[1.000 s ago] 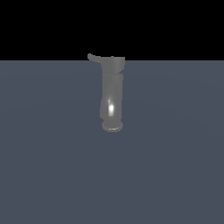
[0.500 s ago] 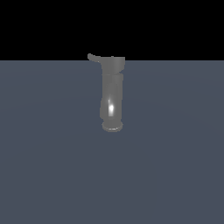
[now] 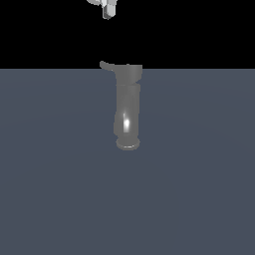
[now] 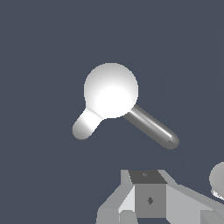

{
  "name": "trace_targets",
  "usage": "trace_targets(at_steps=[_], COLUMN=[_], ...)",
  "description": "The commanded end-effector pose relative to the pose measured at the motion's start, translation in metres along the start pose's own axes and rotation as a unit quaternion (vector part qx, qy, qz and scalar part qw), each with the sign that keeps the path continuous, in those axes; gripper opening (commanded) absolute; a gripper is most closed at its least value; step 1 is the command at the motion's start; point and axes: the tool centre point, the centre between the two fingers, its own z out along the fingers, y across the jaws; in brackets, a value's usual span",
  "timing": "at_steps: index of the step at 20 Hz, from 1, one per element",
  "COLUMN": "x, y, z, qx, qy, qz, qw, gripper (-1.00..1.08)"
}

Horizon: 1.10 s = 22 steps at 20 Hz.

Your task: Turn on the faucet by rotating a designated handle.

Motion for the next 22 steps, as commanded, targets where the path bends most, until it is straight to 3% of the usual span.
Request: trace_targets(at_steps=[1,9,22], x=[0.006,0.026,0.049], y=[-0.012,-0.048,-0.094], z=[0.009,0.040,0.090], qx=[0.000,0.001,0.003], qy=[0.001,0.008,0.026], qz=[0.034,0.140,0.281], qw=[0.9994,0.9901,0.9593], gripper=[-1.00,-1.00,-1.00])
